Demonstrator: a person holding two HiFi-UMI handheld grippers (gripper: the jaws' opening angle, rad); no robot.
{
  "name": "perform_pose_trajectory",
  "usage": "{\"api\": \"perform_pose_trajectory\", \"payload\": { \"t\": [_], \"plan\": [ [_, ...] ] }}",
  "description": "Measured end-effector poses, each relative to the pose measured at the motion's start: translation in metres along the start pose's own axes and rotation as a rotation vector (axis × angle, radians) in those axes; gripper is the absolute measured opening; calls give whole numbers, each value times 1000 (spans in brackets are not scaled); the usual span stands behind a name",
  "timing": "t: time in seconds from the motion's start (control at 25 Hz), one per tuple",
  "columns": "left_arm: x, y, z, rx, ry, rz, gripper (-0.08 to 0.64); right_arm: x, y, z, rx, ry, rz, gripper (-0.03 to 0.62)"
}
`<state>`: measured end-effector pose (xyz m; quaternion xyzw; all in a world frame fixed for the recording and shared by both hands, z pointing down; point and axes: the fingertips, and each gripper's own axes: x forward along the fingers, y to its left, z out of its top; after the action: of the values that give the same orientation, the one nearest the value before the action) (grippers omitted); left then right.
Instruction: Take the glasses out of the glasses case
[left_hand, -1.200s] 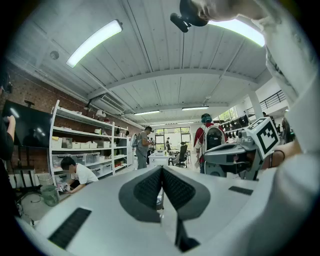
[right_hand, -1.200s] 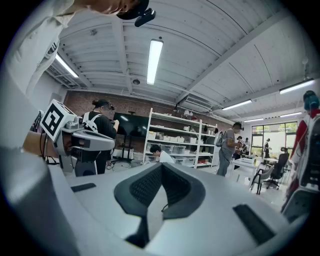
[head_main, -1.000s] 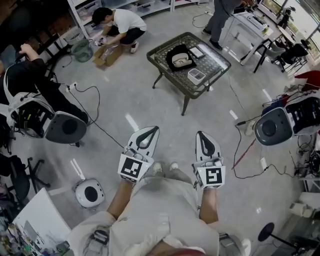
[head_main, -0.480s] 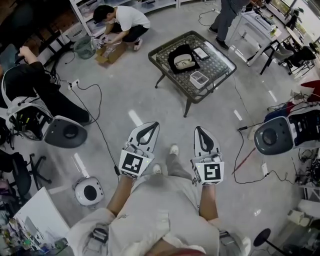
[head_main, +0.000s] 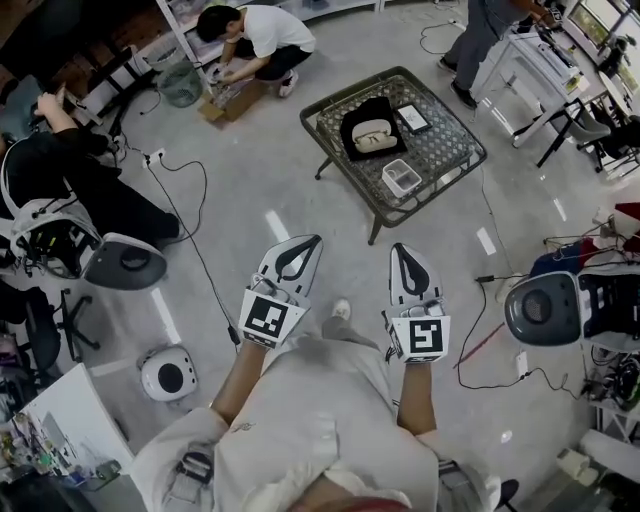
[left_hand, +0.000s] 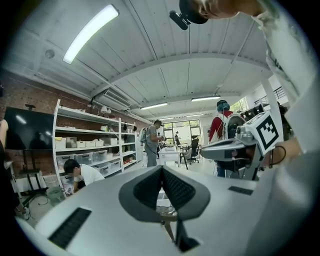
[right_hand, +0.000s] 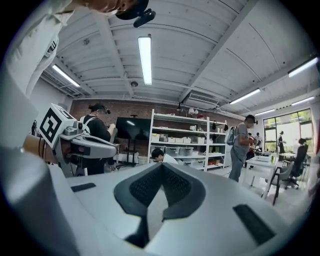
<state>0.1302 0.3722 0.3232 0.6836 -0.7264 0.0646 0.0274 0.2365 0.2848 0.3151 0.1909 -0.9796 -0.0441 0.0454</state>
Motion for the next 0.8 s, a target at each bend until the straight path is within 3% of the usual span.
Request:
{"api": "perform_pose_trajectory", "payload": {
  "t": [0.4,0.8],
  "plan": [
    [49,5,10,-5,27,43,12,37,-42,-5,25,9,60,6],
    [81,18,12,-6,37,43,12,66,-63,-9,34,30,63,6]
  ]
}}
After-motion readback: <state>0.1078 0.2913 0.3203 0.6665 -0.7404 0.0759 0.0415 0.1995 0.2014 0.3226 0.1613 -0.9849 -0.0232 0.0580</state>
